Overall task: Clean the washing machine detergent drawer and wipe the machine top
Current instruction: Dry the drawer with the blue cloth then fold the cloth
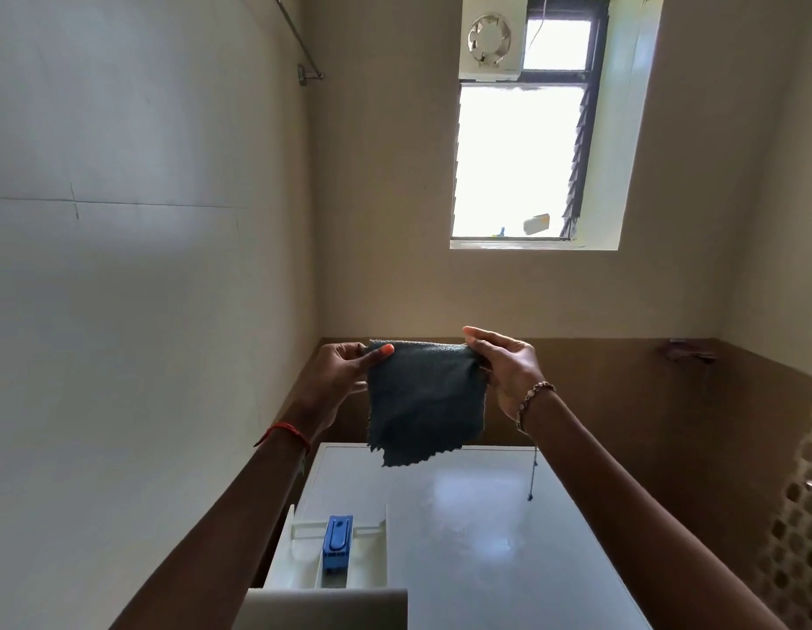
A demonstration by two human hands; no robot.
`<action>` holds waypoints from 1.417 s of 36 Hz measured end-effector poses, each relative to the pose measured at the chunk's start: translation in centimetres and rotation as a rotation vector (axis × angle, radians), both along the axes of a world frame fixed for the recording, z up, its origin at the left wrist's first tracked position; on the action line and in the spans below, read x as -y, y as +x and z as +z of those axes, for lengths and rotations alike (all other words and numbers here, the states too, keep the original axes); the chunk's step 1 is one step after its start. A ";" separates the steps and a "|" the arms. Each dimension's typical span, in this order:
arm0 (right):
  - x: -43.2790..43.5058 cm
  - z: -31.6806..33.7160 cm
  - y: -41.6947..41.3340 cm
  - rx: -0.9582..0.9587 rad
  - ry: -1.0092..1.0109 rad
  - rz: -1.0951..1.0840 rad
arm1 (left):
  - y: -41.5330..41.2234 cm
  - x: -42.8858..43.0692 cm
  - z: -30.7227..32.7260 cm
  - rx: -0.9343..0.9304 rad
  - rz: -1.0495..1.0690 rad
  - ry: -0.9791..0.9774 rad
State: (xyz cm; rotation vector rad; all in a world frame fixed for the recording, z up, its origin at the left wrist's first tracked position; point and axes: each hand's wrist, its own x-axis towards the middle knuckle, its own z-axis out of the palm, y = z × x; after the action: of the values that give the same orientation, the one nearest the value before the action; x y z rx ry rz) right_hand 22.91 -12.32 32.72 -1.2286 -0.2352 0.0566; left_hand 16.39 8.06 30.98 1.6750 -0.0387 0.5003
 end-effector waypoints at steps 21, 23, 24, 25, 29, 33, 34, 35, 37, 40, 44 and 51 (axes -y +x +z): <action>0.5 -0.6 -1.3 0.276 -0.171 -0.178 | -0.1 1.2 -1.0 -0.001 -0.006 -0.108; 0.5 -0.6 -1.6 0.189 -0.106 -0.123 | -0.1 1.4 -0.9 -0.003 -0.035 -0.133; 0.5 -0.5 -1.8 0.148 -0.074 -0.098 | -0.2 1.4 -0.9 -0.007 -0.050 -0.137; 0.6 -0.5 -2.0 0.107 -0.035 -0.072 | -0.2 1.4 -0.8 -0.012 -0.065 -0.135; 1.2 -0.2 -2.2 -0.060 0.068 0.064 | -0.3 1.4 -0.7 -0.035 -0.096 -0.131; 1.3 0.0 -2.1 -0.357 0.055 0.199 | -0.1 1.8 -0.9 0.003 -0.031 -0.222; 1.3 0.0 -2.1 -0.416 0.059 0.233 | 0.0 1.9 -1.1 0.014 -0.005 -0.236; 1.3 -0.1 -2.0 -0.456 0.046 0.266 | 0.0 1.9 -1.3 0.020 0.015 -0.239; 1.3 -0.6 -1.7 -0.513 0.026 0.332 | -0.1 2.2 -1.7 0.024 0.026 -0.229; 1.0 -1.1 -1.2 -0.546 0.009 0.357 | -0.5 2.5 -2.2 0.016 0.001 -0.219; 0.6 -1.1 -0.3 -0.475 -0.014 0.305 | -0.8 2.1 -3.0 -0.029 -0.035 -0.159; -0.2 0.0 -0.1 -0.120 -0.272 0.382 | -1.1 1.9 -4.1 -0.133 -0.055 -0.094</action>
State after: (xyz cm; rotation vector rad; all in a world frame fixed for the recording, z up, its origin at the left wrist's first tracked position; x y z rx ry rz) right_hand 22.85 -12.12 32.76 -1.4305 -0.3636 0.5058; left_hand 15.26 6.13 26.91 1.6069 0.0354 0.3434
